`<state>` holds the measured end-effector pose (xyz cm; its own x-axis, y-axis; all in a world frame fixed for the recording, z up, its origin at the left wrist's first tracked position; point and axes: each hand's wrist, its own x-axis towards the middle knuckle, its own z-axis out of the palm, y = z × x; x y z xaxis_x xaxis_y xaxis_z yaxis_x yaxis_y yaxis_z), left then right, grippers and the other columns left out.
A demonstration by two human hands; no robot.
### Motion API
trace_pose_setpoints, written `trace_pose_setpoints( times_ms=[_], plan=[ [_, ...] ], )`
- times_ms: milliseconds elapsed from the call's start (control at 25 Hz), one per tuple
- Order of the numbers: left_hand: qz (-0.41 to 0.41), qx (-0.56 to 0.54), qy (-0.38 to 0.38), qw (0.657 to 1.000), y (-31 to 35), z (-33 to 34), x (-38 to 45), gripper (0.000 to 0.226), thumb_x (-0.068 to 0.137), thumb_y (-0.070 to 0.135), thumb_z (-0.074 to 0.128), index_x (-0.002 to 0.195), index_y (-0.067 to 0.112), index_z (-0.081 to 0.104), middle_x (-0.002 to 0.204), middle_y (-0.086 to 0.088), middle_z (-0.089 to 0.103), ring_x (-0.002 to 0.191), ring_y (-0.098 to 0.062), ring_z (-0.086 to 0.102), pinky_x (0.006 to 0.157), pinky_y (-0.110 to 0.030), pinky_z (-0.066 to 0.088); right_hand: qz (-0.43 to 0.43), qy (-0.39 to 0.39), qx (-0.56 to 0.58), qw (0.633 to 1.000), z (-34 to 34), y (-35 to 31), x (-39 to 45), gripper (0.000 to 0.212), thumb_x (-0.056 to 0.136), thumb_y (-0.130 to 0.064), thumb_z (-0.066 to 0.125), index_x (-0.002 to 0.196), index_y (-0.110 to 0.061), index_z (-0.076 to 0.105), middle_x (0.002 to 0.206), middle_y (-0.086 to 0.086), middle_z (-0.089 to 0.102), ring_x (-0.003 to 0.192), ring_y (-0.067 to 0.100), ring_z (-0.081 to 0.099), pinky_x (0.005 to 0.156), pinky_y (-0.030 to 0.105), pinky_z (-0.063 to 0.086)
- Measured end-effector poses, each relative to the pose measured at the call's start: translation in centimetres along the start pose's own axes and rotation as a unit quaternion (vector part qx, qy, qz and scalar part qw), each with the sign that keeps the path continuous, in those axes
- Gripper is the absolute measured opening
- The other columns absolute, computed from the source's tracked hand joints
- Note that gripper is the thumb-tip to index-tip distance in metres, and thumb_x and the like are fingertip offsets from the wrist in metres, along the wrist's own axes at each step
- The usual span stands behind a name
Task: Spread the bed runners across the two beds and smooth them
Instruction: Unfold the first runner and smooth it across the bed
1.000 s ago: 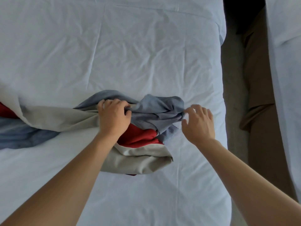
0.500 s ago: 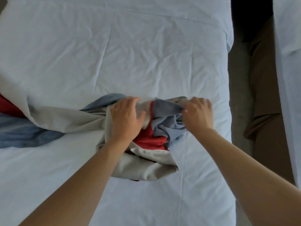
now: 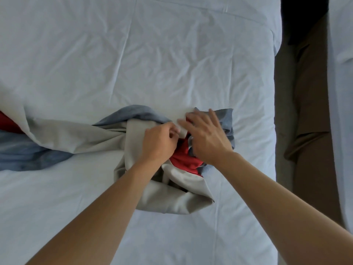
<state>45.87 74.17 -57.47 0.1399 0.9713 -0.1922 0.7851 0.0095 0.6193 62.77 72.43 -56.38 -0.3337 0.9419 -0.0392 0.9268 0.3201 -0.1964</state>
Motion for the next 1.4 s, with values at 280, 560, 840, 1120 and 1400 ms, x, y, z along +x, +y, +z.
trace_pose_setpoints(
  times_ms=[280, 560, 840, 1120, 1400],
  plan=[
    [-0.026, -0.025, 0.045, 0.998, 1.9, 0.2, 0.4, 0.022, 0.086, 0.031, 0.067, 0.104, 0.02, 0.063, 0.097, 0.007, 0.062, 0.093, -0.016, 0.058, 0.078, -0.031, 0.048, 0.037, -0.121, -0.053, 0.991, 1.4, 3.3, -1.1, 0.017, 0.086, -0.023, 0.065, 0.102, -0.024, 0.071, 0.086, -0.004, 0.072, 0.098, 0.026, 0.063, 0.121, 0.048, 0.013],
    [-0.063, -0.008, -0.068, 0.996, 3.4, 2.4, 0.1, 0.018, 0.09, 0.024, 0.063, 0.106, 0.017, 0.062, 0.099, -0.005, 0.071, 0.095, -0.03, 0.065, 0.074, -0.034, 0.047, 0.057, -0.01, -0.026, 0.998, 0.6, 4.4, -2.5, 0.057, 0.076, -0.013, 0.071, 0.131, -0.02, 0.058, 0.106, 0.001, 0.068, 0.107, 0.028, 0.061, 0.121, 0.056, 0.016],
    [-0.002, -0.055, -0.169, 0.984, 4.8, 2.1, 4.3, 0.031, 0.092, 0.02, 0.062, 0.123, 0.023, 0.066, 0.12, 0.003, 0.07, 0.111, -0.018, 0.063, 0.089, -0.028, 0.048, 0.043, 0.048, 0.001, 0.998, 0.3, 6.4, -1.1, 0.027, 0.082, -0.022, 0.077, 0.108, -0.019, 0.07, 0.12, 0.009, 0.063, 0.116, 0.036, 0.059, 0.117, 0.061, 0.025],
    [-0.096, -0.174, -0.216, 0.956, 2.6, 1.0, 5.6, 0.05, 0.091, 0.025, 0.063, 0.14, 0.025, 0.052, 0.119, 0.003, 0.069, 0.113, -0.014, 0.062, 0.102, -0.033, 0.047, 0.023, -0.002, -0.036, 0.999, 1.6, 4.8, 0.9, 0.035, 0.076, -0.023, 0.08, 0.109, -0.018, 0.07, 0.124, 0.012, 0.061, 0.124, 0.035, 0.053, 0.117, 0.06, 0.026],
    [-0.015, -0.117, -0.209, 0.971, -1.3, -3.5, -1.0, 0.043, 0.079, 0.064, 0.063, 0.105, 0.03, 0.067, 0.092, 0.015, 0.07, 0.086, 0.002, 0.064, 0.084, -0.033, 0.054, 0.258, -0.014, -0.079, 0.963, 1.3, 8.5, 1.2, 0.026, 0.088, -0.011, 0.059, 0.111, -0.007, 0.07, 0.135, 0.015, 0.055, 0.137, 0.033, 0.036, 0.121, 0.057, 0.011]
  ],
)
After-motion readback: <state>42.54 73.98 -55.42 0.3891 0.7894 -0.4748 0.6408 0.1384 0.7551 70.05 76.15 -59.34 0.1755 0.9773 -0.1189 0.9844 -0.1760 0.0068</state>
